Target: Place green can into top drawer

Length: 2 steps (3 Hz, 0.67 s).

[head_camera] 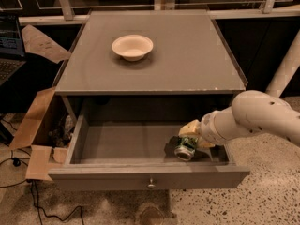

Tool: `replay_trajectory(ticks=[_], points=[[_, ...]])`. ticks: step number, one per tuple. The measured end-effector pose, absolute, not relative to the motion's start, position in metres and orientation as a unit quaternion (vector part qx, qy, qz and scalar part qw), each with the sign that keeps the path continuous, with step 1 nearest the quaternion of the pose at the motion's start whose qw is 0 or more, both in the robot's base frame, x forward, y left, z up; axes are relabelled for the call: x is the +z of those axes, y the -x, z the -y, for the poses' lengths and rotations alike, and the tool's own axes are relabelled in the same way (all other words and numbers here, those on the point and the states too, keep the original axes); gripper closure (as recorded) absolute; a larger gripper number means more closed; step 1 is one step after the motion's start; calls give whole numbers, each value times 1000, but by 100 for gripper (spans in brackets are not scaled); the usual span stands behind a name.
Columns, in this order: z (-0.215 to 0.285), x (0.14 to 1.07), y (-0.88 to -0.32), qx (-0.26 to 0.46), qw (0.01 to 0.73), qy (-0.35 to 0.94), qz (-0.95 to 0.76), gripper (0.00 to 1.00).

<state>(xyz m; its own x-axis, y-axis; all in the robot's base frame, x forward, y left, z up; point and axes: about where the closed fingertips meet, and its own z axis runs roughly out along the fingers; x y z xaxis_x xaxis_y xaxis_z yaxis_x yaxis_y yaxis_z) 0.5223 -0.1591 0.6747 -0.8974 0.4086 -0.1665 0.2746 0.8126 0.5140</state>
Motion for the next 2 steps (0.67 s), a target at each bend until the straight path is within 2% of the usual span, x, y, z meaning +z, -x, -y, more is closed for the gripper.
replay_trajectory(ticks=[2], points=[[159,675,-522,247,136,-181,-942,36]])
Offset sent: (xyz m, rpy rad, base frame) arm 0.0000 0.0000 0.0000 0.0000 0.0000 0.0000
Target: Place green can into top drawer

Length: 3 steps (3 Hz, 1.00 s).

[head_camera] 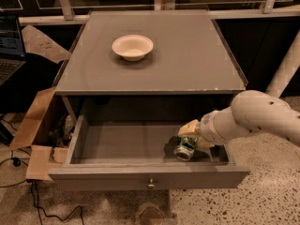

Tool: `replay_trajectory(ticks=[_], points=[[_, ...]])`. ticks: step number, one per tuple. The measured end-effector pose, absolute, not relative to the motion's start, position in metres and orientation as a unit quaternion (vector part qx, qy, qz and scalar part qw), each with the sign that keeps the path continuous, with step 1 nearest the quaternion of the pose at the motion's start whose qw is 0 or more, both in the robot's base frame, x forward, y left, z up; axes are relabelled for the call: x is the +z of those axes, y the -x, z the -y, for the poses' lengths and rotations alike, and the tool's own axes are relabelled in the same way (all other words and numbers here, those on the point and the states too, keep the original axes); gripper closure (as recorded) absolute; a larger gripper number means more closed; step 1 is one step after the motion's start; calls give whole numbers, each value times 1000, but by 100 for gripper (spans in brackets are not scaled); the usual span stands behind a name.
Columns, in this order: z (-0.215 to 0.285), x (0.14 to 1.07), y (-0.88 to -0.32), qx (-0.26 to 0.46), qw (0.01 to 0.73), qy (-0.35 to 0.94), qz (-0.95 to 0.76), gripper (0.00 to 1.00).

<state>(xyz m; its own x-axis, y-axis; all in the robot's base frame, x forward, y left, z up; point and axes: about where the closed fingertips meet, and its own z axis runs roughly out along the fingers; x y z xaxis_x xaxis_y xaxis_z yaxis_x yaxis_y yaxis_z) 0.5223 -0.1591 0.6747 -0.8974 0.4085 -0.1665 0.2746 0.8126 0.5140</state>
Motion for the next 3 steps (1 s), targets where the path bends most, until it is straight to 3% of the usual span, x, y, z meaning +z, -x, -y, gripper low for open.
replay_trajectory(ticks=[1,2,3], points=[[159,675,-522,247,136,-181,-942,13],[159,675,-522,247,136,-181,-942,0],[159,675,-522,247,136,-181,-942,0]])
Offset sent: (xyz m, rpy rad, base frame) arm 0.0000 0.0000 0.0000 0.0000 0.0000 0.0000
